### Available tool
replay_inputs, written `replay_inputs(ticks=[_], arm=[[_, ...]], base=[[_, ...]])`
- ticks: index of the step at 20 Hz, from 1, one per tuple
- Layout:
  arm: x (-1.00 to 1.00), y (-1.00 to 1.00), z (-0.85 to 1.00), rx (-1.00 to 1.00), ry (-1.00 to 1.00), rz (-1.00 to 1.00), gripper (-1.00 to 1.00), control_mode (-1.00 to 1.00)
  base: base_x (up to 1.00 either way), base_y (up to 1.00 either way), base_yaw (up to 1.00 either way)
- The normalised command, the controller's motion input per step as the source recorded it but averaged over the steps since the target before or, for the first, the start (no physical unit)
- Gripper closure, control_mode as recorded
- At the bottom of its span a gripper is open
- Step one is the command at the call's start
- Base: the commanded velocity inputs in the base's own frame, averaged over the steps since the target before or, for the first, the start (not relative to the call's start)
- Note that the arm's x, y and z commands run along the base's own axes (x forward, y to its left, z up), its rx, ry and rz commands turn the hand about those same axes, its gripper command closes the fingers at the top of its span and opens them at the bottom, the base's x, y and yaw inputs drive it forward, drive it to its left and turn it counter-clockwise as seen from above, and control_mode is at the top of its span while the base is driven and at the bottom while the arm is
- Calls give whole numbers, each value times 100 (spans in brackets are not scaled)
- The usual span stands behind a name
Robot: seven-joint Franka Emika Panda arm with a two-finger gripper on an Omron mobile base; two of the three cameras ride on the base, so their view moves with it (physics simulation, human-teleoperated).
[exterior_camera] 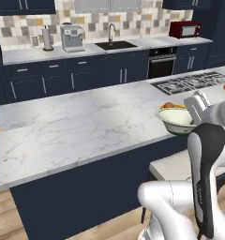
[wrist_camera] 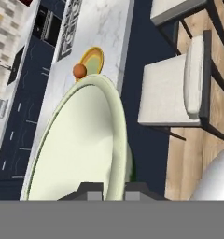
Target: Take the smaller bowl and place it next to the appetizer plate on the dining counter , and place the larger bowl next to the plate with cooked food.
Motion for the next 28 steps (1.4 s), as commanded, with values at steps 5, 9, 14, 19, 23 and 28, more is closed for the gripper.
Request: replay_inputs(ticks=[5,9,14,19,23,28], arm=[[100,-14,-7,0,3,-18,100,-100],[92,-3,-11,-1,2,-5,100,-100],[74,-3,-28,0,-7,0,100,-100],[38,-8,-60,-6,-11,-1,100,-100],[41,-1,-36,-7,-11,-16,100,-100],[49,-7,-16,0,-4,-21,100,-100]], base=[[0,0,0],[0,0,0],[0,0,0],[0,0,0],[0,0,0],[0,0,0]])
